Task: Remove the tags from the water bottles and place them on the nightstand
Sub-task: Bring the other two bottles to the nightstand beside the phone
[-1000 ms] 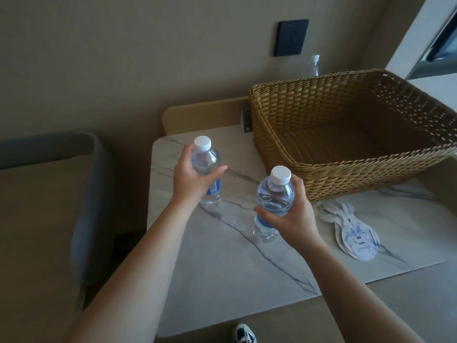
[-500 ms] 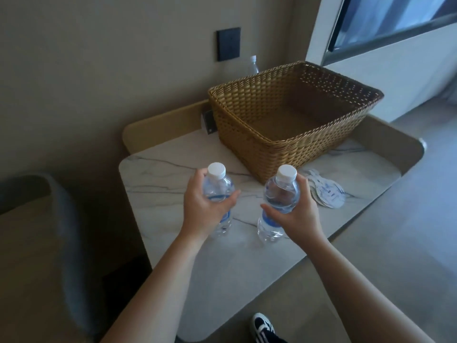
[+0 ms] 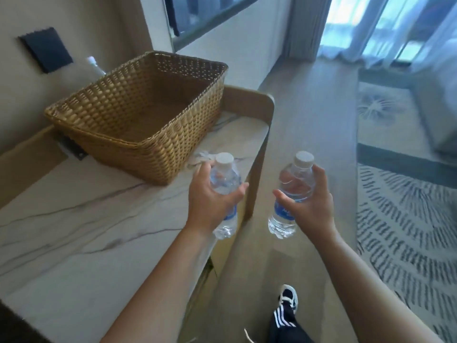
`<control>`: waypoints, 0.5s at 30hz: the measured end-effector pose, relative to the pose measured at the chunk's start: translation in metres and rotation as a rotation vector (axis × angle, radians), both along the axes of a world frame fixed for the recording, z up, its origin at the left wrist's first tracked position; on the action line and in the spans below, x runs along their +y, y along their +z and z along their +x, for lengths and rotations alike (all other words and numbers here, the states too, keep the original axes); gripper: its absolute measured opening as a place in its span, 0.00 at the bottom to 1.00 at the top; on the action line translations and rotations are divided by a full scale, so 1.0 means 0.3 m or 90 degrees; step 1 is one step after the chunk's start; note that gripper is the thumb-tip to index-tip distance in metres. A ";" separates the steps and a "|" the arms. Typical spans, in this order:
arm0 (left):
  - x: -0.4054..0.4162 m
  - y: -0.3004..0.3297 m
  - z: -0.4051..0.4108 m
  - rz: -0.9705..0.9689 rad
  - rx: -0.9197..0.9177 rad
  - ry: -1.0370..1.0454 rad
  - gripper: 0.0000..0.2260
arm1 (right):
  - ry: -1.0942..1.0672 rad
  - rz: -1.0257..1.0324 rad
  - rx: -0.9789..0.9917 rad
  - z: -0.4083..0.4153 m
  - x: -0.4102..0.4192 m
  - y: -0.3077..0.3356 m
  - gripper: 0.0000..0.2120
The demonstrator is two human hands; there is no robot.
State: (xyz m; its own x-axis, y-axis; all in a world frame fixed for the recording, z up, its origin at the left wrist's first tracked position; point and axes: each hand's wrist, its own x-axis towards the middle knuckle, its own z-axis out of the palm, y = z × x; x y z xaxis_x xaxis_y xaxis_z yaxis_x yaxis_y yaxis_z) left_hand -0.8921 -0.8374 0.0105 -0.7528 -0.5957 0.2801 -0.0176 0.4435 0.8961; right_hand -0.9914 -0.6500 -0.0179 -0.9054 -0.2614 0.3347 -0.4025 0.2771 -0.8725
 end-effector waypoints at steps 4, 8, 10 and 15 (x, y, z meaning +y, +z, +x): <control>0.166 0.013 -0.204 0.017 0.002 -0.088 0.24 | -0.110 -0.013 0.014 -0.104 0.207 0.006 0.37; 0.390 -0.010 -0.480 0.015 -0.005 -0.178 0.26 | -0.206 0.012 0.029 -0.256 0.469 -0.007 0.38; 0.513 -0.029 -0.629 0.007 -0.010 -0.223 0.26 | -0.246 0.014 0.022 -0.351 0.602 -0.024 0.38; 0.828 -0.048 -0.972 0.013 0.014 -0.301 0.25 | -0.307 0.019 0.018 -0.598 0.908 -0.023 0.36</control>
State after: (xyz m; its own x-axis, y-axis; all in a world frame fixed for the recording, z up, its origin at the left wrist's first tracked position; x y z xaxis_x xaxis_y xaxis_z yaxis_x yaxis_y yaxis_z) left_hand -1.1838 -0.5891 -0.0038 -0.9368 -0.1939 0.2912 0.2016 0.3810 0.9023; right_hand -1.1706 -0.3775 -0.0250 -0.9163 0.1761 0.3596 -0.2454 0.4624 -0.8520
